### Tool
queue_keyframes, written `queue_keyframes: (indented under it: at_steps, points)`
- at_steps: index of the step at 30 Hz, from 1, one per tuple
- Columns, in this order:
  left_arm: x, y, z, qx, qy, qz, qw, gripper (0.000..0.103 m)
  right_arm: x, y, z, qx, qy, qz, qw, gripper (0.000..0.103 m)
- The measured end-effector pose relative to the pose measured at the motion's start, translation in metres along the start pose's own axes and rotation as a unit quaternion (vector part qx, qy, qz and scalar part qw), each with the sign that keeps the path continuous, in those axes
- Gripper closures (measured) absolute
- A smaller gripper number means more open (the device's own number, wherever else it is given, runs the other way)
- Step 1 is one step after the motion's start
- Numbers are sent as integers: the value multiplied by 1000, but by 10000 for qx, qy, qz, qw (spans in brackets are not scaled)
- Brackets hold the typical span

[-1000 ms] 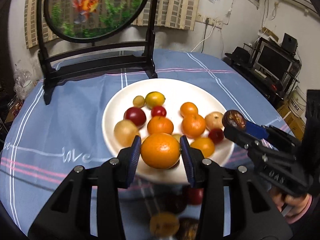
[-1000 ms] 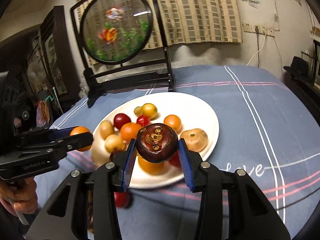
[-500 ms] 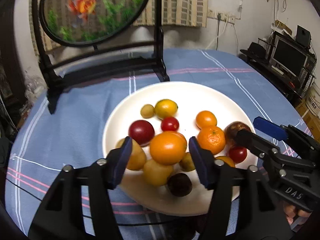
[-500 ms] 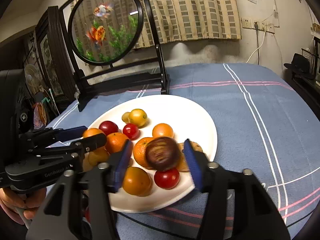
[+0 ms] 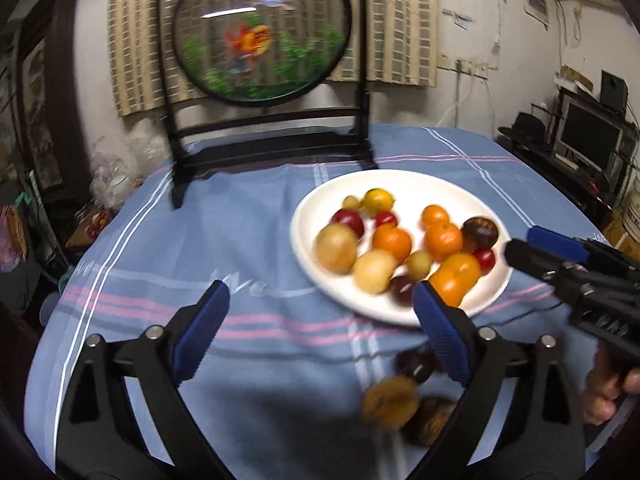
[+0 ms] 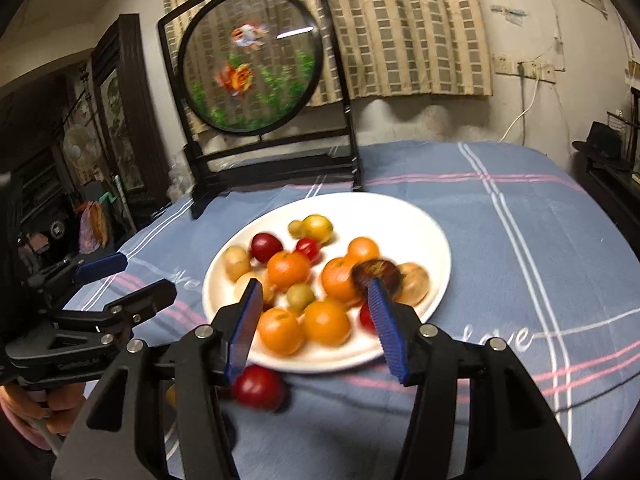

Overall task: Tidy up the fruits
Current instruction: 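Withdraw both tools from the plate back toward the remaining fruits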

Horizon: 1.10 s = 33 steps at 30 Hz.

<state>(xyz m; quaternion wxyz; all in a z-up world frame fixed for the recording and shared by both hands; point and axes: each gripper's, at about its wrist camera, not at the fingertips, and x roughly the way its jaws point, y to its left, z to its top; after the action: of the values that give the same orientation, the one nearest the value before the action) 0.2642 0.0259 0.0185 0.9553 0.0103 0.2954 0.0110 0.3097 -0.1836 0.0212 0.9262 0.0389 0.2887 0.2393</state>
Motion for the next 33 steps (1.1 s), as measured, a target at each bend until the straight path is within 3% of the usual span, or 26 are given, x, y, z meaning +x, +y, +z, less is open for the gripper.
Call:
queue_keyframes:
  at_steps: [4, 9, 14, 18, 27, 33]
  points:
    - [-4, 31, -23, -358, 168, 331, 9987, 8, -5, 15, -16, -149, 244, 234, 9993, 47]
    - [-13, 59, -28, -1180, 277, -24, 9926, 8, -1, 35, -36, -358, 690, 422, 9961, 47]
    - [-17, 50, -29, -928, 187, 131, 9954, 8, 5, 44, -52, -351, 1196, 568, 9906, 47]
    - [-16, 46, -28, -859, 256, 63, 9960, 7, 5, 63, -64, -722, 1378, 702, 9853, 47]
    - [-13, 41, -30, -738, 375, 179, 9964, 7, 17, 76, -77, -1112, 1604, 590, 9790, 47]
    - [-10, 42, -29, -729, 440, 229, 9961, 7, 19, 82, -81, -1416, 1538, 336, 9773, 47]
